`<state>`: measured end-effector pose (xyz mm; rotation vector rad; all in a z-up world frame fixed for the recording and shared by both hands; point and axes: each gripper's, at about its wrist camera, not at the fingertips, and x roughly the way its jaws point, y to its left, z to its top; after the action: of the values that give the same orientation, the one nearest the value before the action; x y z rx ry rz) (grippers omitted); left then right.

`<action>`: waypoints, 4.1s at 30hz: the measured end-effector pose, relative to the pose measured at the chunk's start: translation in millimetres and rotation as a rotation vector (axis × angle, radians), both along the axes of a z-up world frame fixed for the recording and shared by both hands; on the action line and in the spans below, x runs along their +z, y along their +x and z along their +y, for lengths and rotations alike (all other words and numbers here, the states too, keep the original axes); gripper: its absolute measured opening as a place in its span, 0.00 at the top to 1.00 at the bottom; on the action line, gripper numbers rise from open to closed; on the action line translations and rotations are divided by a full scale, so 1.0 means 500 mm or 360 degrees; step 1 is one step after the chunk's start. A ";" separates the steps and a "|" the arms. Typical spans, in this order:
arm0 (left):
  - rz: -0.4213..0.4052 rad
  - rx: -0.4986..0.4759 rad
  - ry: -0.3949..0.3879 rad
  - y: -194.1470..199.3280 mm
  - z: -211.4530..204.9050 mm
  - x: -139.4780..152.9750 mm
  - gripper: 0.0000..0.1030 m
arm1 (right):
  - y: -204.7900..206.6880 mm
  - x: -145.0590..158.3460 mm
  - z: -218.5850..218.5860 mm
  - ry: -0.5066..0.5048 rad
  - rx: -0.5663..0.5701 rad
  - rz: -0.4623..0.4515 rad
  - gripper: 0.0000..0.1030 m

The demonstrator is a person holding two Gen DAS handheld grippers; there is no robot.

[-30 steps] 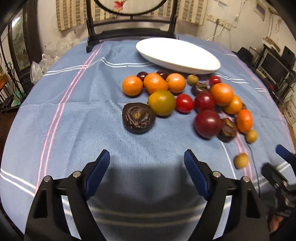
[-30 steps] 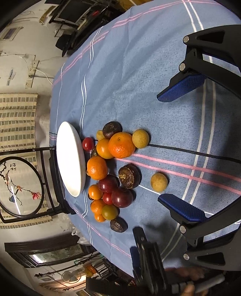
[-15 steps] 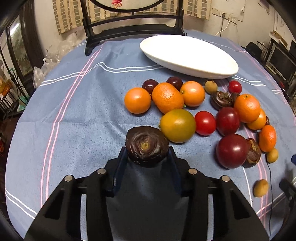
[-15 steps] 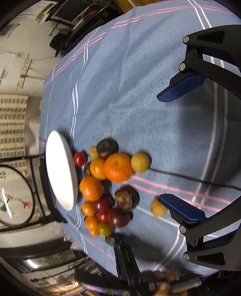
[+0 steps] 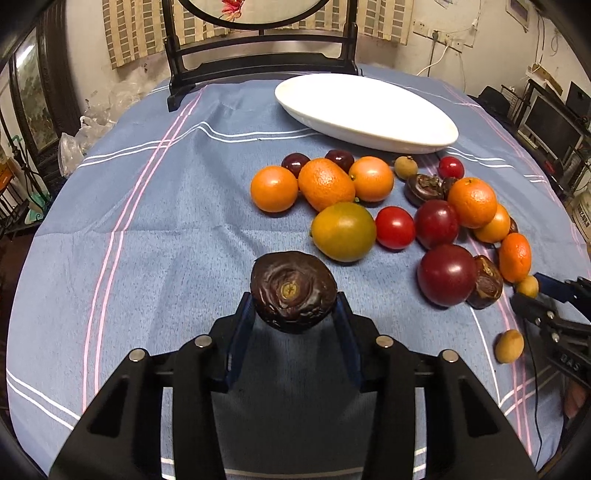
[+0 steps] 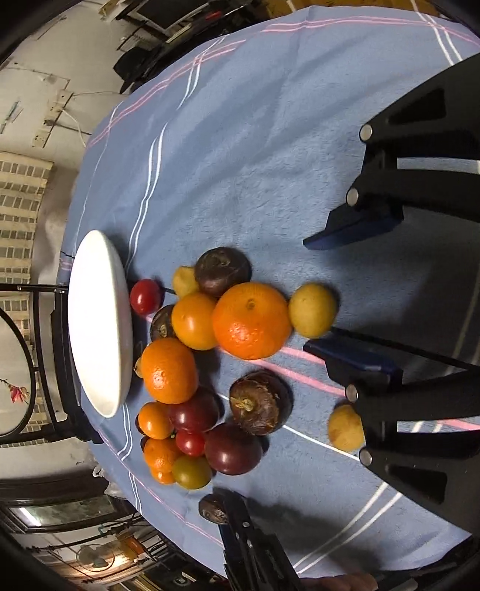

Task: Organize fruits
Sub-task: 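Grasp a dark brown wrinkled fruit with the left tool while the right tool grasps a small yellow fruit, then carry both fruits over the white plate and open both tools to drop them, then grasp a small yellow fruit with the left tool while the right tool grasps an orange tangerine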

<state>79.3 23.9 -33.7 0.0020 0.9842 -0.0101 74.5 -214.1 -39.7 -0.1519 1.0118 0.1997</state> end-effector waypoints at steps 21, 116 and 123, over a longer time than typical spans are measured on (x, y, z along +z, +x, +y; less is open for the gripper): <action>-0.0189 -0.0173 0.0012 0.172 -0.084 0.166 0.59 | 0.147 0.181 0.060 0.0212 0.0200 -0.0346 0.72; -0.0032 -0.0210 -0.0076 -0.055 -0.068 0.024 0.78 | 0.058 0.001 0.004 0.0281 -0.0059 0.0019 0.60; -0.0068 -0.0235 -0.0059 -0.030 -0.055 0.068 0.78 | 0.014 0.089 -0.026 0.0393 -0.0001 -0.0169 0.60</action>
<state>64.5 -3.6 0.3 0.0407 0.9395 -0.1634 81.4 -227.2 4.9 0.0618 0.8740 0.3110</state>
